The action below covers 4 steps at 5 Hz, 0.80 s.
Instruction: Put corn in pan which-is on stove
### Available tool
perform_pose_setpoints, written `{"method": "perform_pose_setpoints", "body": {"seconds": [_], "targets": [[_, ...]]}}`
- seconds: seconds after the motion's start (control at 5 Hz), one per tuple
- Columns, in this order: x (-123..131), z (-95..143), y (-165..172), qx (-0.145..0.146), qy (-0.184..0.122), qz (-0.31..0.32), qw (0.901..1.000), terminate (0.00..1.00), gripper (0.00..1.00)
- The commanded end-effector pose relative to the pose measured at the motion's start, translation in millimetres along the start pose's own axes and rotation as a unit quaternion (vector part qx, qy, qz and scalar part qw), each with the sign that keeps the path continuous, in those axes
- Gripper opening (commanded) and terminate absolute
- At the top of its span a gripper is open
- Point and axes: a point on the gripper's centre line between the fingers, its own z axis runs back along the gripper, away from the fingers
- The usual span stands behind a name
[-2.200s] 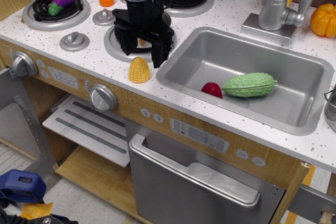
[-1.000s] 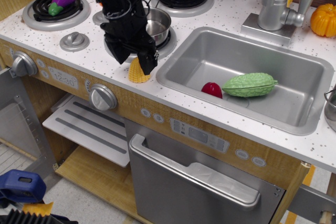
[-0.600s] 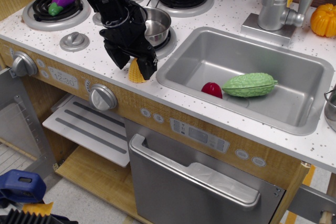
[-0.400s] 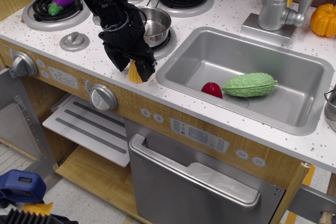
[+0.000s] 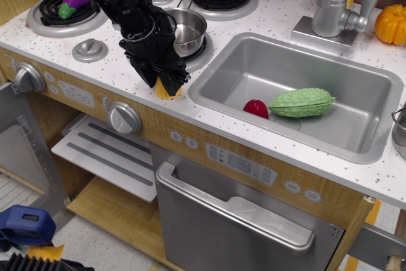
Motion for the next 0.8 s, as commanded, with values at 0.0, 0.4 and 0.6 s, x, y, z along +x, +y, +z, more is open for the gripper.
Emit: {"method": "perform_pose_setpoints", "body": {"seconds": [0.0, 0.4, 0.6], "targets": [[19.6, 33.2, 3.6, 0.044, 0.007, -0.049, 0.9978, 0.0, 0.0], [41.5, 68.8, 5.8, 0.092, 0.035, -0.093, 0.9907, 0.0, 0.0], [54.0, 74.6, 22.7, 0.105, 0.025, -0.135, 0.9849, 0.0, 0.0]]}}
